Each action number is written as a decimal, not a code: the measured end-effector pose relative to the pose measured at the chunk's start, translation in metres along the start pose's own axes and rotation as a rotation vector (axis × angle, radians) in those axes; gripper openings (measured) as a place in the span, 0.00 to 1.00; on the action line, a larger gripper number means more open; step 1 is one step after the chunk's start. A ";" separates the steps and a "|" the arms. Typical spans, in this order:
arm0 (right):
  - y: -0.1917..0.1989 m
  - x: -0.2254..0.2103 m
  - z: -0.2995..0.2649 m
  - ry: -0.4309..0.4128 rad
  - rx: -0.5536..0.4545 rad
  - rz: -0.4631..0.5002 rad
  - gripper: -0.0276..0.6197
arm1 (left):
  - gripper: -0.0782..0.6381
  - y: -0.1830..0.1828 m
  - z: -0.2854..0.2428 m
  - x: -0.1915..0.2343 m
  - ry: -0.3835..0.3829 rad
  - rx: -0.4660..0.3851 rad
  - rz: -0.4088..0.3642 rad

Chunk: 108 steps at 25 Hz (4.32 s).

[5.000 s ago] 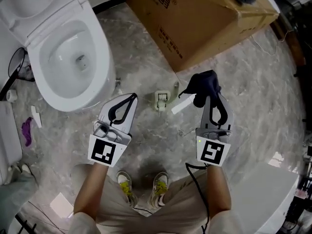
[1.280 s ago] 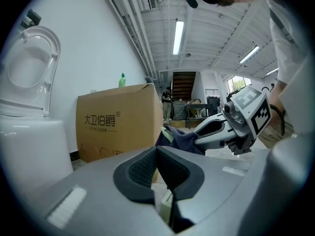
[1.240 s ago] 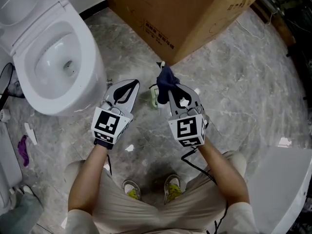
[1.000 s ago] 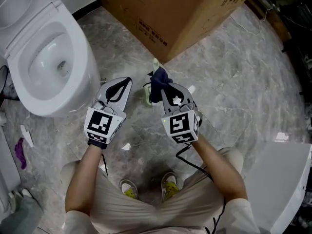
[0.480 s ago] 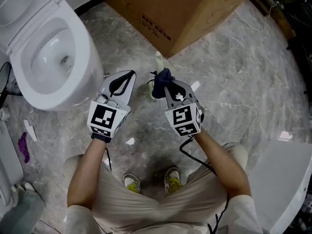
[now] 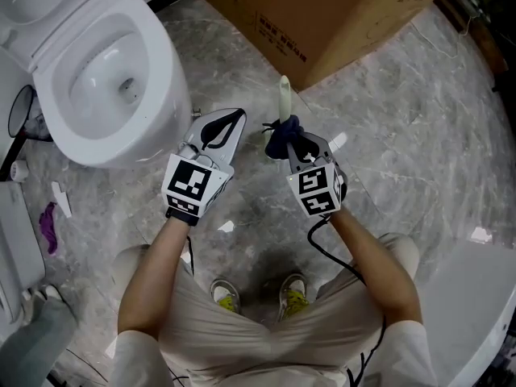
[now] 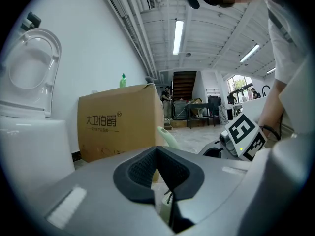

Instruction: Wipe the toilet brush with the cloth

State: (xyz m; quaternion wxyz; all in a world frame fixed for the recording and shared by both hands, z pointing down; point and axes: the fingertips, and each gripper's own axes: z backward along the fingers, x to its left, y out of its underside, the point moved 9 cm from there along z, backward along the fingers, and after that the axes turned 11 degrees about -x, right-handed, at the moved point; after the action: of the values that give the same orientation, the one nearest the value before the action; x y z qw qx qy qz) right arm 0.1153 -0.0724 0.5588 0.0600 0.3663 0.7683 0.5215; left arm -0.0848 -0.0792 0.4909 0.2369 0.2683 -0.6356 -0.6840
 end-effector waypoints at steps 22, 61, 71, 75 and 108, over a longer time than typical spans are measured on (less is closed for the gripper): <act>0.044 0.008 0.009 0.082 0.019 -0.340 0.12 | 0.11 0.025 0.001 0.002 -0.059 0.065 0.191; 0.047 0.030 -0.031 0.193 -0.009 -0.493 0.12 | 0.11 0.036 0.007 0.005 -0.046 0.148 0.236; 0.083 0.029 -0.054 0.114 0.093 -0.500 0.12 | 0.11 0.035 0.005 0.006 -0.032 0.151 0.248; 0.101 0.026 -0.066 0.090 0.151 -0.471 0.12 | 0.11 0.037 0.004 0.005 -0.031 0.157 0.254; 0.124 0.038 -0.108 0.086 0.202 -0.503 0.12 | 0.11 0.038 0.018 0.005 -0.034 0.161 0.273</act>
State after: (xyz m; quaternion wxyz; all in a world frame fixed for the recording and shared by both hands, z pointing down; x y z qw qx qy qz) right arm 0.0985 -0.1071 0.7227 0.1179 0.1458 0.8851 0.4260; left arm -0.1012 -0.0718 0.5293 0.2946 0.1859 -0.7229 -0.5967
